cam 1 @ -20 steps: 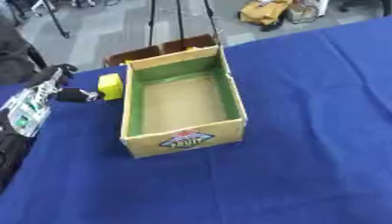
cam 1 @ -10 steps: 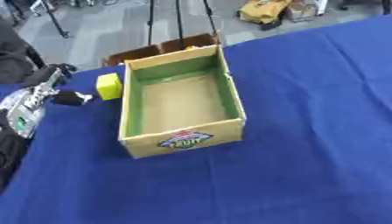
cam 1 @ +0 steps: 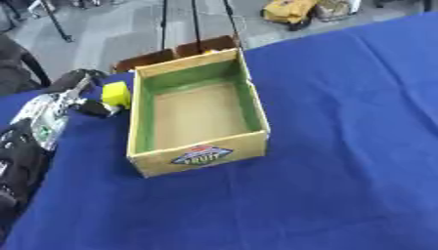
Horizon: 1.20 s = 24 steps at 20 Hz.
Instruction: Pick up objects on the table and place them in the box.
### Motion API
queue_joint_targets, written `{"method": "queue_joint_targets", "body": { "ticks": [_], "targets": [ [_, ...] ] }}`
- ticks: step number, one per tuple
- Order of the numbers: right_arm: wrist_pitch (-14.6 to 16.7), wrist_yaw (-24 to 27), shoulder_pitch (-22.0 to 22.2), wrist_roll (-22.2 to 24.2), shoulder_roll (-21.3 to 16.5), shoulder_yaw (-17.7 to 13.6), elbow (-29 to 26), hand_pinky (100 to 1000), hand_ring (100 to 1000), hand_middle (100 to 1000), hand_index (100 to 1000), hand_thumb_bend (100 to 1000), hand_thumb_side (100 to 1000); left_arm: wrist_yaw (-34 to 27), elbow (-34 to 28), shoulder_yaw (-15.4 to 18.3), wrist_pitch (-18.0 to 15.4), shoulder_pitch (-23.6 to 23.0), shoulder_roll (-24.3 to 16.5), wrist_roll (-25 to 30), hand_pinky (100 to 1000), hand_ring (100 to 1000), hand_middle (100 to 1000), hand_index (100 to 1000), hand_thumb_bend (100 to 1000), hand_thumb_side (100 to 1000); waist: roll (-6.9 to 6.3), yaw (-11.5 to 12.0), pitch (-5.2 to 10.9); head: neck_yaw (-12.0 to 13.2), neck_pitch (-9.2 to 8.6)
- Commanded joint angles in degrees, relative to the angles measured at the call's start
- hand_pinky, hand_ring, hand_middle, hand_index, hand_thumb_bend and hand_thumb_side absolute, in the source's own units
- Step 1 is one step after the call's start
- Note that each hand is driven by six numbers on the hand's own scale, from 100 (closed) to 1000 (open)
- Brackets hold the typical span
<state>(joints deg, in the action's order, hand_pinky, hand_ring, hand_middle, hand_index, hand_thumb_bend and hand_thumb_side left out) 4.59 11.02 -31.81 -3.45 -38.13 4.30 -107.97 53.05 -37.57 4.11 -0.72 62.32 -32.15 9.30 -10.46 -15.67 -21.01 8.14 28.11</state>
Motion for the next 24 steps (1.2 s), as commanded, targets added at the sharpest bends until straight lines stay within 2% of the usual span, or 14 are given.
{"method": "queue_joint_targets", "body": {
  "ticks": [1,9,14,19,24],
  "targets": [
    [0.19,0.65,-0.92,0.31,-1.32,-0.39,-0.27,680,672,756,929,411,765,0.64,-1.11,0.51,-0.02,1.3,-1.18,-0.21,792,736,736,898,513,328,0.34,-0.08,1.04,0.16,-0.53],
    [0.35,0.82,-0.94,0.66,-1.31,-0.32,-0.04,682,672,756,930,407,766,2.4,-1.66,0.56,0.5,1.07,-1.19,-3.68,816,776,777,913,533,329,-0.05,-0.2,1.05,-0.08,-0.58],
    [0.42,0.86,-1.22,0.89,-1.27,-0.23,0.01,683,673,757,930,405,766,1.8,-1.45,0.52,-0.74,1.11,-1.16,-4.08,823,787,781,909,526,324,-0.33,-0.69,0.82,0.01,-0.83],
    [0.46,0.88,-1.54,1.12,-1.24,-0.17,-0.02,684,673,757,931,403,766,1.16,-1.15,0.42,-1.83,0.92,-0.99,-3.32,824,769,750,888,501,310,-0.68,-1.53,0.34,0.02,-1.2],
    [0.51,0.91,-1.46,1.17,-1.14,-0.28,0.11,684,673,758,931,397,769,1.41,-0.9,0.31,-1.72,0.49,-0.83,-2.31,807,692,654,857,477,310,-1.01,-1.99,0.12,0.06,-1.25]
  ]
}}
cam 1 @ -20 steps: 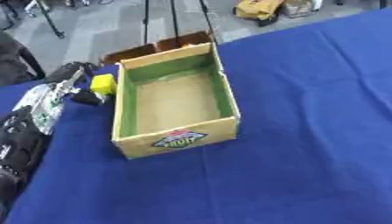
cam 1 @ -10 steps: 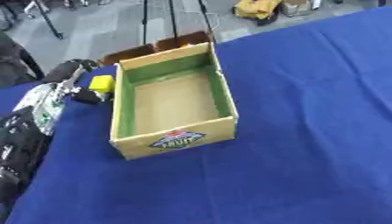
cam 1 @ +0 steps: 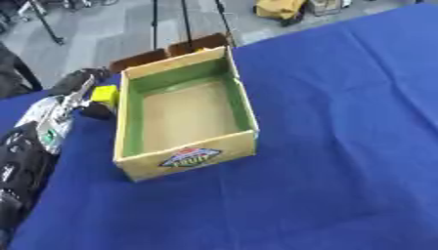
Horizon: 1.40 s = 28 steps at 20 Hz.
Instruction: Pick up objects on the table and place them in the box.
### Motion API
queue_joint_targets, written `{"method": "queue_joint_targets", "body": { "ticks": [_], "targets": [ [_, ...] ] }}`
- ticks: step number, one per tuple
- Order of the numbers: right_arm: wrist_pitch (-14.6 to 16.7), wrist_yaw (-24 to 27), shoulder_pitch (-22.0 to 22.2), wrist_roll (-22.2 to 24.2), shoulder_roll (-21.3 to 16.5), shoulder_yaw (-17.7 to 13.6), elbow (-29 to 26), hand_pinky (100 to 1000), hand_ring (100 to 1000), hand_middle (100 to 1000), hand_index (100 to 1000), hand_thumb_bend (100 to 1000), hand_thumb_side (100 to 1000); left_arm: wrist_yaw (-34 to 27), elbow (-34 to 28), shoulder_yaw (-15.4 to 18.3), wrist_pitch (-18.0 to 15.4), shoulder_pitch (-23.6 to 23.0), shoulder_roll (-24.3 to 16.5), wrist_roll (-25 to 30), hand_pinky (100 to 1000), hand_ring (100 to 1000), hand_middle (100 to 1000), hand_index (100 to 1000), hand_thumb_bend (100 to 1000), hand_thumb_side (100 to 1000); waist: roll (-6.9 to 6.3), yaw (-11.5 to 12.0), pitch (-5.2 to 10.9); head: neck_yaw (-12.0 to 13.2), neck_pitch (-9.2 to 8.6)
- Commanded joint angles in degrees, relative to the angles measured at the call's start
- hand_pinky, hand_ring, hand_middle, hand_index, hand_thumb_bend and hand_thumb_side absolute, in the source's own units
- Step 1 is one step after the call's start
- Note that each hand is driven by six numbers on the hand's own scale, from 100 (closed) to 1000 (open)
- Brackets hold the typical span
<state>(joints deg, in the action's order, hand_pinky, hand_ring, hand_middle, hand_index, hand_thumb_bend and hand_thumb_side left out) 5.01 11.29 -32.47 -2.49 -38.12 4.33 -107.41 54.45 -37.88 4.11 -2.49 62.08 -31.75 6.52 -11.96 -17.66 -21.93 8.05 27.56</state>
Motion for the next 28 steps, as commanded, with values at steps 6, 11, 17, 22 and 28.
{"method": "queue_joint_targets", "body": {
  "ticks": [6,11,17,22,28],
  "targets": [
    [0.14,0.71,-0.59,0.28,-1.02,-0.36,-0.18,685,674,758,932,391,769,0.35,-0.15,0.07,1.16,0.55,-1.28,3.65,787,669,628,874,469,310,0.66,0.37,1.44,-0.13,-0.31],
    [0.2,0.78,-0.36,0.37,-0.93,-0.41,0.07,686,675,759,932,395,769,0.58,0.13,0.02,2.03,0.3,-1.69,9.1,746,641,647,877,470,310,1.1,0.97,1.99,-0.3,-0.15],
    [0.32,0.87,-0.29,0.48,-0.79,-0.43,0.28,686,675,757,932,411,768,1.31,-0.29,0.07,2.97,-0.01,-1.65,11.32,622,524,560,798,396,291,1.54,1.25,2.31,-0.36,-0.11],
    [0.32,0.88,-0.24,0.48,-0.7,-0.47,0.41,686,675,756,932,412,768,1.49,-0.32,0.06,2.56,-0.24,-1.33,9.26,494,404,436,671,324,269,1.8,1.27,2.43,-0.48,-0.1],
    [0.32,0.9,0.06,0.43,-0.62,-0.52,0.62,687,675,755,932,412,768,0.71,-0.66,0.13,2.85,-0.26,-1.57,6.82,369,292,324,530,269,268,2.26,1.73,2.98,-0.53,0.28]
  ]
}}
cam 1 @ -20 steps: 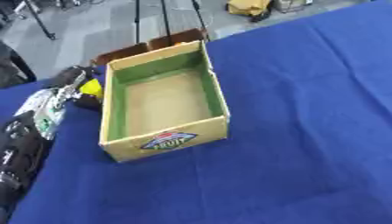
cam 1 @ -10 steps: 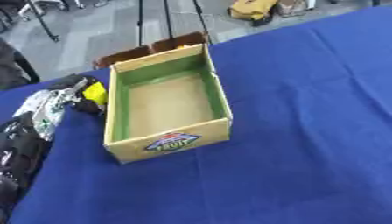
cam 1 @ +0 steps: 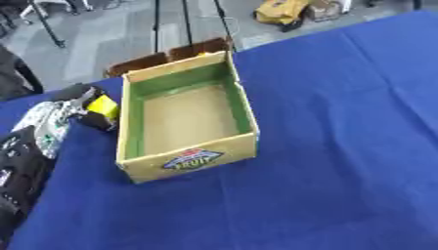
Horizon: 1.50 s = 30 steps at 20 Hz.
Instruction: Pick up objects on the table and place them in the box.
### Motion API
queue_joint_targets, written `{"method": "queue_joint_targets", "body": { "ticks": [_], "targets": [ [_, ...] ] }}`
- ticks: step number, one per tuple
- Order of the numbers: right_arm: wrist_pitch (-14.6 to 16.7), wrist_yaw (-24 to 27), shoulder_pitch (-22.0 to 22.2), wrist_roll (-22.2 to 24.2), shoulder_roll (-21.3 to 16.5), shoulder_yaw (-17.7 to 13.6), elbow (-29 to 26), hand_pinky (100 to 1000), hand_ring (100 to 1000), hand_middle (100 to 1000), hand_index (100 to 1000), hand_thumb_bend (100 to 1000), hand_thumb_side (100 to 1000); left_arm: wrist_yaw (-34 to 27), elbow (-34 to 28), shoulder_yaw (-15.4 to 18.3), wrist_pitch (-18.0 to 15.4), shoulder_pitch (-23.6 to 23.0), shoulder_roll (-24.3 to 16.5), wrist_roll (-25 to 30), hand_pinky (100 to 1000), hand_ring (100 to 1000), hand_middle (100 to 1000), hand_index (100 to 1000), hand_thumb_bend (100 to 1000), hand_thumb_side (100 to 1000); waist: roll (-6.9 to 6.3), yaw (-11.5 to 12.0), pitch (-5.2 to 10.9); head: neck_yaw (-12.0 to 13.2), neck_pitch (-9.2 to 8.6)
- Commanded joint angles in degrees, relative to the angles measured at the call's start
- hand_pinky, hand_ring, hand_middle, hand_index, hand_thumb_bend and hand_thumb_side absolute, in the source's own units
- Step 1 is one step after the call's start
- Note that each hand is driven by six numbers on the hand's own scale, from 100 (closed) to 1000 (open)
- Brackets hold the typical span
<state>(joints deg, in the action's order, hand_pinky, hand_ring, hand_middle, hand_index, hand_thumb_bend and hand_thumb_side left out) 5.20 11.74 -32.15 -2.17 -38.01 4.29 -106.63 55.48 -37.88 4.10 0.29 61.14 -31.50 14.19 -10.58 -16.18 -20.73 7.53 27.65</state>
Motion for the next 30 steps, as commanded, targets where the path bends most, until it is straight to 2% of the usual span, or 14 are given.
{"method": "queue_joint_targets", "body": {
  "ticks": [1,5,6,10,15,21,30],
  "targets": [
    [0.15,0.47,-0.21,0.11,-0.72,-0.5,-0.13,687,675,755,932,412,768,-0.58,-0.84,0.12,0.06,0.68,-1.93,-0.93,369,292,324,530,269,268,0.95,0.35,1.87,-0.02,0.24],
    [0.18,0.49,-0.16,0.12,-0.71,-0.52,-0.09,687,675,755,932,412,768,-1.04,-1.09,0.0,0.13,0.66,-2.07,-0.95,369,292,324,530,269,268,1.01,0.43,1.97,-0.03,0.3],
    [0.18,0.52,-0.21,0.09,-0.65,-0.55,-0.06,687,676,756,932,408,769,-1.19,-1.31,-0.09,0.02,0.85,-2.26,-1.06,340,255,285,489,264,267,1.21,0.63,2.17,0.06,0.14],
    [0.16,0.81,0.86,-0.16,-0.44,-0.73,0.54,687,676,756,932,406,769,-2.7,-5.54,-1.47,-1.82,1.05,-2.89,-0.51,336,251,280,481,268,269,2.46,2.59,4.29,-0.46,0.93],
    [0.21,0.95,1.46,-0.31,-0.34,-0.84,0.97,687,676,756,932,404,770,-3.96,-11.31,-3.42,-3.62,1.86,-2.04,0.97,331,243,272,469,272,274,3.11,3.24,5.61,-0.38,1.28],
    [0.26,1.21,1.41,-0.22,-0.07,-0.65,1.11,686,676,757,932,404,770,-6.98,-16.85,-6.05,-5.61,3.74,2.08,2.44,333,241,270,462,274,280,3.36,2.99,6.4,0.07,1.37],
    [0.13,1.5,0.41,0.26,0.37,-0.19,0.83,686,676,756,931,404,772,-5.11,-15.27,-9.56,-7.24,3.38,11.08,5.73,349,259,286,492,275,285,3.12,1.42,6.23,1.15,0.86]
  ]
}}
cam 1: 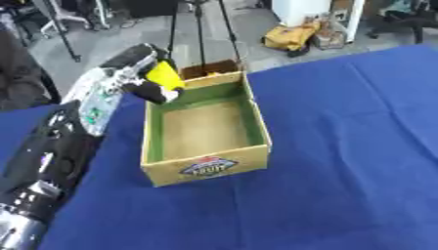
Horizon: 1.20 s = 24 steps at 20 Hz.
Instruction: Pick up objects on the table and place them in the box.
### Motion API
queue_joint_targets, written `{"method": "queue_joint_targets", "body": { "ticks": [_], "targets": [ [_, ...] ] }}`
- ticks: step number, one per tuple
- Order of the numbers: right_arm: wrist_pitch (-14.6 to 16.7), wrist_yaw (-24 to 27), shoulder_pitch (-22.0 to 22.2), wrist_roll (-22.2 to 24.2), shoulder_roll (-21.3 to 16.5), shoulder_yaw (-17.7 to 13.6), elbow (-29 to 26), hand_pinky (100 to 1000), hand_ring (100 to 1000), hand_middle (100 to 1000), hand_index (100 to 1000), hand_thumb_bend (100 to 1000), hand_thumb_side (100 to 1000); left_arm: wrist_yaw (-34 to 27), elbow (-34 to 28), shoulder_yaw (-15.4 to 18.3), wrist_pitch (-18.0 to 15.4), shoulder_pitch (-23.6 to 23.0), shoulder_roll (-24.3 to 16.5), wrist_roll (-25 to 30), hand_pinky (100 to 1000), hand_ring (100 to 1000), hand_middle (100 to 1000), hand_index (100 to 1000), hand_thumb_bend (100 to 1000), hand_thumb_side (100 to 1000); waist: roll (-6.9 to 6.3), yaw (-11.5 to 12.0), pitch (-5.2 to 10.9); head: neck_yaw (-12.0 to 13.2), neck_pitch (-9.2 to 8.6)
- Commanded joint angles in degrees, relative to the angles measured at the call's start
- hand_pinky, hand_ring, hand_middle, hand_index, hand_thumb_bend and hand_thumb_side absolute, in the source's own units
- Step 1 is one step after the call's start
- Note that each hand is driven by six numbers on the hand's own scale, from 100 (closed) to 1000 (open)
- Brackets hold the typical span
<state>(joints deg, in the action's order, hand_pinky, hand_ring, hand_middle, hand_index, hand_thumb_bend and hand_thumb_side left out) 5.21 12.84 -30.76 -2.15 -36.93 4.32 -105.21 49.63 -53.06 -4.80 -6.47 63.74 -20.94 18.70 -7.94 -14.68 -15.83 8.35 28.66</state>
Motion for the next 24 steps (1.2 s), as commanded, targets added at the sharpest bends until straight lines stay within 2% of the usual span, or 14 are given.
{"method": "queue_joint_targets", "body": {
  "ticks": [1,7,9,11,12,13,14,15,16,18,22,23,24],
  "targets": [
    [0.11,0.41,-0.95,0.2,-0.69,-0.26,-0.58,686,676,756,931,403,772,1.08,0.36,-0.9,-0.64,0.51,1.06,1.93,352,262,289,496,277,286,0.5,-0.11,1.33,0.32,-0.09],
    [0.11,0.44,-0.75,-0.03,-0.52,-0.39,-0.56,685,675,756,931,400,775,2.85,4.12,-0.75,0.14,-1.49,2.52,4.3,378,287,314,528,285,292,0.53,0.01,1.4,0.08,0.16],
    [0.11,0.44,-0.67,-0.09,-0.49,-0.42,-0.56,685,675,756,931,401,775,3.54,5.68,-0.36,0.71,-2.05,2.71,4.64,420,325,353,576,320,303,0.6,0.1,1.42,0.0,0.14],
    [0.11,0.43,-0.6,-0.13,-0.47,-0.46,-0.55,685,675,756,931,401,775,3.8,7.07,-0.02,0.93,-2.53,2.94,4.92,516,406,431,648,390,332,0.71,0.13,1.45,-0.03,0.11],
    [0.11,0.42,-0.57,-0.16,-0.47,-0.48,-0.54,684,675,756,931,402,775,3.76,7.54,0.08,0.84,-2.7,3.05,4.95,568,447,469,687,544,405,0.76,0.13,1.47,-0.03,0.11],
    [0.11,0.43,-0.54,-0.18,-0.45,-0.5,-0.53,684,675,756,931,402,775,3.6,7.79,0.11,0.57,-2.85,3.12,4.85,616,489,518,729,659,455,0.83,0.13,1.48,-0.04,0.1],
    [0.11,0.44,-0.51,-0.21,-0.43,-0.52,-0.53,684,675,756,931,402,775,3.36,7.83,0.11,0.15,-2.95,3.17,4.61,671,561,595,771,928,540,0.89,0.12,1.51,-0.04,0.12],
    [0.11,0.45,-0.5,-0.22,-0.42,-0.52,-0.52,684,675,756,931,403,775,3.11,7.68,0.1,-0.28,-2.99,3.16,4.22,695,598,628,794,1000,550,0.96,0.12,1.54,-0.02,0.15],
    [0.11,0.46,-0.49,-0.22,-0.39,-0.52,-0.52,684,676,756,931,403,775,2.95,7.43,0.12,-0.61,-2.99,3.11,3.73,722,636,671,832,1000,576,1.01,0.14,1.58,0.0,0.16],
    [0.11,0.48,-0.5,-0.2,-0.33,-0.5,-0.51,684,676,756,931,403,775,2.88,6.51,0.16,-1.0,-2.86,2.94,2.22,745,672,701,849,1000,634,1.11,0.17,1.64,0.04,0.15],
    [0.1,0.5,-0.52,-0.17,-0.3,-0.47,-0.51,684,676,756,931,403,775,3.17,6.16,-0.03,-1.25,-2.91,2.88,0.51,745,672,701,849,1000,634,1.14,0.18,1.67,0.08,0.14],
    [0.07,0.53,-0.38,-0.18,-0.2,-0.47,-0.45,684,676,756,930,405,775,2.88,5.68,0.47,-1.6,-2.39,2.86,0.09,802,748,761,882,1000,761,1.42,0.37,1.9,0.07,0.36],
    [0.07,0.54,-0.29,-0.21,-0.17,-0.51,-0.41,684,676,756,930,405,775,2.25,4.65,1.37,-2.25,-1.58,2.71,-0.6,802,748,761,882,1000,761,1.55,0.59,1.94,-0.02,0.4]
  ]
}}
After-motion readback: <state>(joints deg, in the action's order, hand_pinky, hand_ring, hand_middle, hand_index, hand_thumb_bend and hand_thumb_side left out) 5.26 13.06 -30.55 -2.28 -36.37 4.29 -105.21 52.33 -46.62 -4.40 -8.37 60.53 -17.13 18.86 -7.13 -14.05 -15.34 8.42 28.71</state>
